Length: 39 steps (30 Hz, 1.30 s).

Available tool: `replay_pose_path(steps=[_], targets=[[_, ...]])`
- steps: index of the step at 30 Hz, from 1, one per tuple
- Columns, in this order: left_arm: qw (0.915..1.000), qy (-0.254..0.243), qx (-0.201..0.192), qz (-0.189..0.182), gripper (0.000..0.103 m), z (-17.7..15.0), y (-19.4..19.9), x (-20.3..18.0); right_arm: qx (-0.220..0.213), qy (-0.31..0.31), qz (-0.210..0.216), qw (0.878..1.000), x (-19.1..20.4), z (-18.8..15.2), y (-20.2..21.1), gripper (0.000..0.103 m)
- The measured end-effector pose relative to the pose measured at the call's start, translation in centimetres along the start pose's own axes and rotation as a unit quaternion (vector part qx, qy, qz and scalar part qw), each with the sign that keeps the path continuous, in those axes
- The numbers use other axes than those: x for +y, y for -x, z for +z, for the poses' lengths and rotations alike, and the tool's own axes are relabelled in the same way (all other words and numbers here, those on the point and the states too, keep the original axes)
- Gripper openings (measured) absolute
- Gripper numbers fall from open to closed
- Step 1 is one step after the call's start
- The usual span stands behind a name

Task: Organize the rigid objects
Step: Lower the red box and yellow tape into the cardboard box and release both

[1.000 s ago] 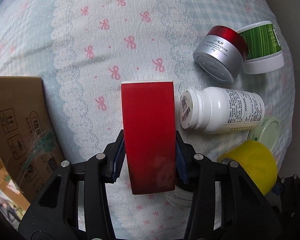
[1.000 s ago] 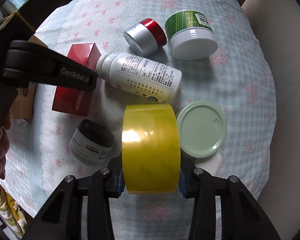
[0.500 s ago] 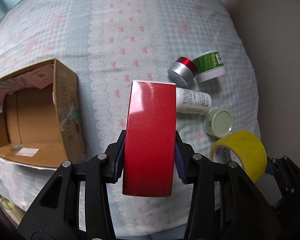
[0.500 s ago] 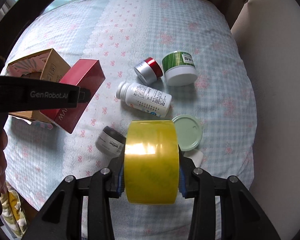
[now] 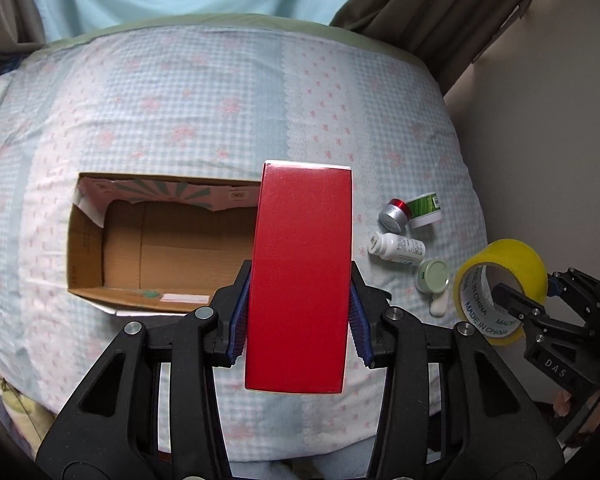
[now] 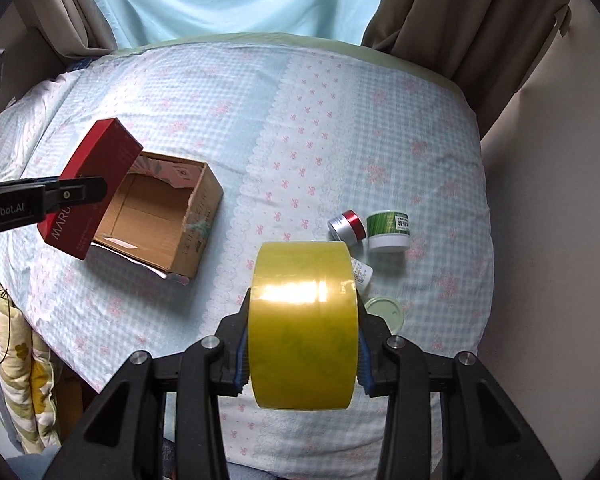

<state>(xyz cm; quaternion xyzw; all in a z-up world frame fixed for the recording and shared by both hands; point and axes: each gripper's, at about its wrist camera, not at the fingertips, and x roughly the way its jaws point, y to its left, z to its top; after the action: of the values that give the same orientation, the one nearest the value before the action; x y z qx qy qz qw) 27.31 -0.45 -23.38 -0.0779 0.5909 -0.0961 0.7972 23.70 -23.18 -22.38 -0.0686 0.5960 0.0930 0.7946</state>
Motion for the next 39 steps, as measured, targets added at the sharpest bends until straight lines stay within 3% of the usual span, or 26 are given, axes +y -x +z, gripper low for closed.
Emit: replay_pose_path(steps=[4, 8, 16, 25, 33, 39], targets=[[0.9999, -0.012, 0.004, -0.006, 0.039, 0.3, 1.5, 5.7, -0.006, -0.028, 0.021, 0.999, 3.5, 2.6, 1.3, 0.038], [0.9995, -0.022, 0.019, -0.011, 0.039, 0.8, 1.6, 11.1, -0.004, -0.042, 0.01, 0.999, 8.5, 4.9, 1.3, 0.038], [0.9961, -0.057, 0.067, -0.004, 0.039, 1.4, -2.0, 18.9, 0.024, -0.07, 0.033, 0.997, 17.3, 9.0, -2.1, 0.038], [0.9918, -0.053, 0.116, 0.005, 0.039, 1.4, -8.0, 22.9, 0.09, -0.093, 0.05, 0.99, 21.9, 11.1, -10.8, 0.038], [0.9852, -0.04, 0.165, 0.026, 0.039, 0.9, -14.0, 24.1, 0.164, -0.112, 0.046, 0.979, 22.7, 11.3, -20.3, 0.038], [0.9817, -0.044, 0.182, 0.035, 0.039, 1.1, -16.9, 23.7, 0.192, -0.12, 0.052, 0.973, 22.4, 11.6, -24.1, 0.038]])
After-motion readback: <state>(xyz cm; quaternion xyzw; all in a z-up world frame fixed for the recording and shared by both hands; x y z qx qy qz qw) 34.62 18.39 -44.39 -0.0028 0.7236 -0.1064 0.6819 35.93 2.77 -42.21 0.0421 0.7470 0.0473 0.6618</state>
